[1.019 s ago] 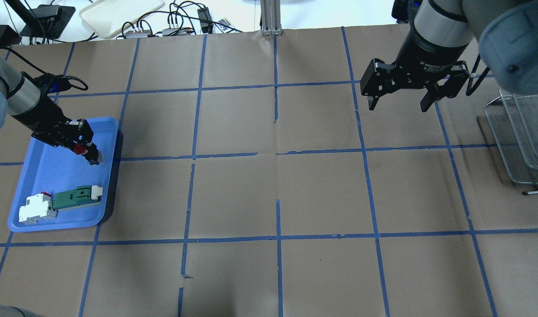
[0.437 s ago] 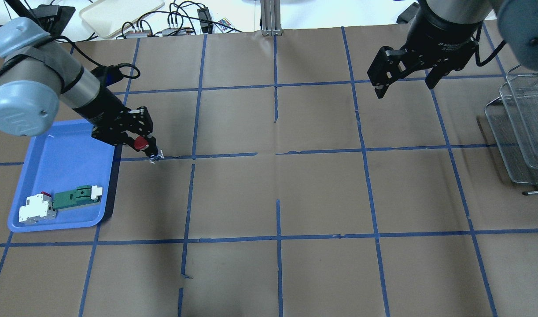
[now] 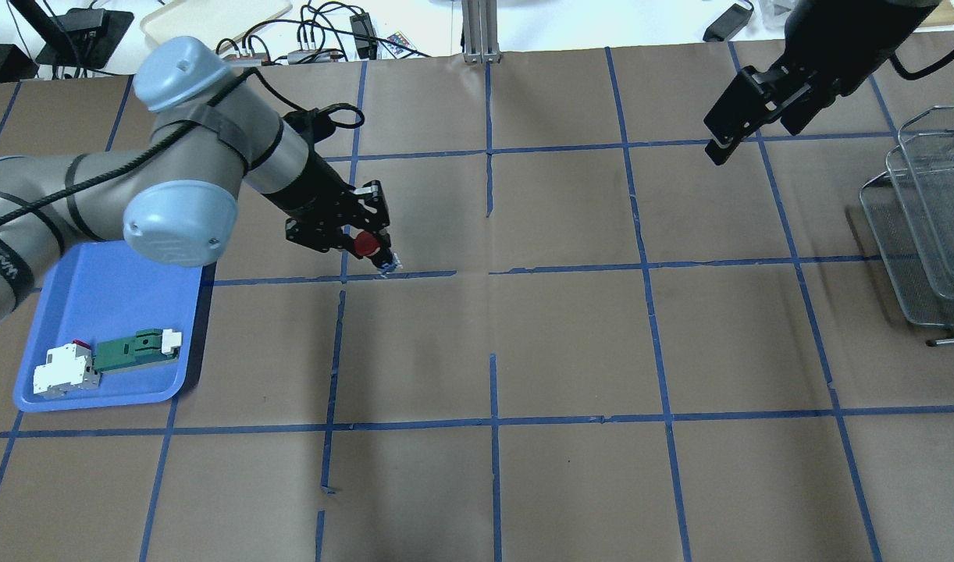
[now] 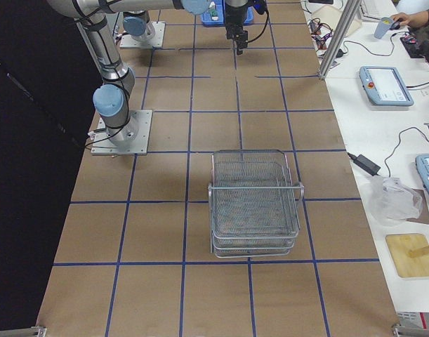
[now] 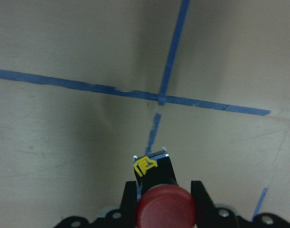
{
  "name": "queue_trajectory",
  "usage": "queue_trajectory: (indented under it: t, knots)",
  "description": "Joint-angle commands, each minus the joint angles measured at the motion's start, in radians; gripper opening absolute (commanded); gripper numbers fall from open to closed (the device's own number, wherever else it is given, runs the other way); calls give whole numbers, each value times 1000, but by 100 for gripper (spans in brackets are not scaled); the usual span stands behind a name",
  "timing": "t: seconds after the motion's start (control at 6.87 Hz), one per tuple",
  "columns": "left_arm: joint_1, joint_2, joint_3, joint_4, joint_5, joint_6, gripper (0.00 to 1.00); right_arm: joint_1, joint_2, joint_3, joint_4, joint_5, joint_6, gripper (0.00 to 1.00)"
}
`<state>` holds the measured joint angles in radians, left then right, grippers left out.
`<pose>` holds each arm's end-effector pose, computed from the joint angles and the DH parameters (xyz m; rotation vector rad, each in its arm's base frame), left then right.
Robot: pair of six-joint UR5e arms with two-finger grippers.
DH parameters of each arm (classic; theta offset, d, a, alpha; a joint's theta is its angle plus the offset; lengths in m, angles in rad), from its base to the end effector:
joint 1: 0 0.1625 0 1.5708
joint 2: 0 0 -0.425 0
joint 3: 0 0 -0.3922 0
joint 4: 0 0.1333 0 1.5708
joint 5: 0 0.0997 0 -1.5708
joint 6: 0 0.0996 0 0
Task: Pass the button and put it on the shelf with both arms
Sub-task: 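Lift the red button and carry it toward the right gripper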
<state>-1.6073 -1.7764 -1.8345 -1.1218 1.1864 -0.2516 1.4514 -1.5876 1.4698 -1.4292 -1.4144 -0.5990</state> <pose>-0.1900 -0.5278 0.3068 0.3019 -2.7456 -0.1049 0.0906 -0.4940 0.5328 -0.7066 2.9016 -0.0490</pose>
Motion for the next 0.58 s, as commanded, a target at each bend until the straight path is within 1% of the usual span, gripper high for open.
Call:
queue_trajectory:
  t: [0.0,0.15,0.29,0.44]
  knots:
    - [-66,-17,-72,197,-225,-307,0,-28,-6,-3,61,46,-301,100]
    - [-71,-23,-92,253,-340,-453,0,-29,-6,-2,61,142,-481,100]
    - [-71,-35,-94,255,-482,-527,0,-70,-5,6,61,194,-625,100]
    - [-71,-47,-92,255,-566,-616,0,-127,3,10,59,213,-753,100]
